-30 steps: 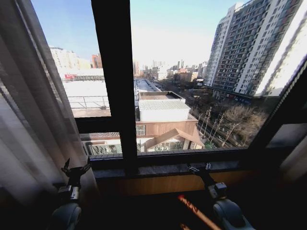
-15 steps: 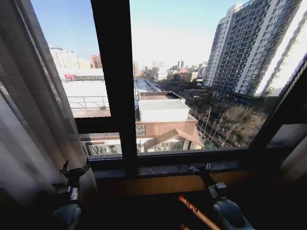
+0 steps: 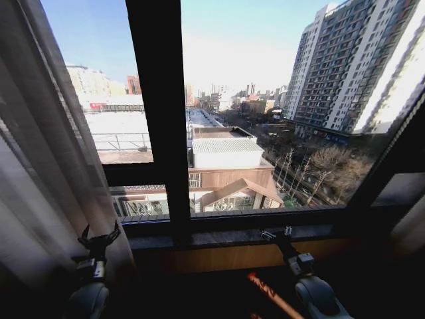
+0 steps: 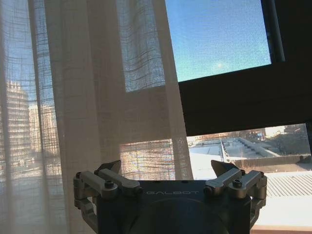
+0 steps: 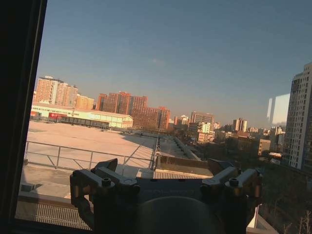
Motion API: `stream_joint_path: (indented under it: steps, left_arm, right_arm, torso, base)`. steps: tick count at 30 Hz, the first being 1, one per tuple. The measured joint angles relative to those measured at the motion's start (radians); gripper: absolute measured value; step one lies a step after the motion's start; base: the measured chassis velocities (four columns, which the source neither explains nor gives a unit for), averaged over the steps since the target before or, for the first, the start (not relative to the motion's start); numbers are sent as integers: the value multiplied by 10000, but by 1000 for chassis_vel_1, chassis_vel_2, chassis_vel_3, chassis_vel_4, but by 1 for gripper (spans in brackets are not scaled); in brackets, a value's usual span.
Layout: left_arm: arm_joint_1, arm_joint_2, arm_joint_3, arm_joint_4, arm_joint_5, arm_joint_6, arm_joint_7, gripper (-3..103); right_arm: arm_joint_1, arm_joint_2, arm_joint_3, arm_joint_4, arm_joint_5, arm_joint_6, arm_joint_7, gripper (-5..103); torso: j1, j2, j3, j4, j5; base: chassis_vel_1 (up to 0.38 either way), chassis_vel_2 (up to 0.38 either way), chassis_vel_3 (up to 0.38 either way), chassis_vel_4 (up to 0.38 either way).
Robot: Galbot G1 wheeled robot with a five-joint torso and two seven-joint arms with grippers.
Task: Open the curtains by pulling them apart, changing their state from closed to fully open.
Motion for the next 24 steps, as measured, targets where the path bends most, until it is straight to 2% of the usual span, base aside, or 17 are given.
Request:
stream_joint_path:
  steps: [10,13,20,24]
  left_arm:
    - [-449,233,167,548,-381,203,32,100]
    - [-1005,653,410,1284,-867,261,336,100]
    - [-2104,1110,831,2417,-1518,231,1018,100]
    - [-2639,1010,893,3073,-1660,-207,1679,100]
  right_arm:
    - [0,0,-1,0,0,0,0,100]
    - [0,0,0,0,0,1,0,100]
    - [0,0,0,0,0,1,0,100]
    - [0,0,0,0,0,1,0,100]
  torso:
    - [1,0,0,3,-2]
    - [1,0,1,0,1]
    - [0,1,0,0,-1]
    - [1,1,1,2,-1]
  base:
    - [17,47,-17,-47]
    - [0,0,0,0]
    - [0,0,0,0]
    - [0,0,0,0]
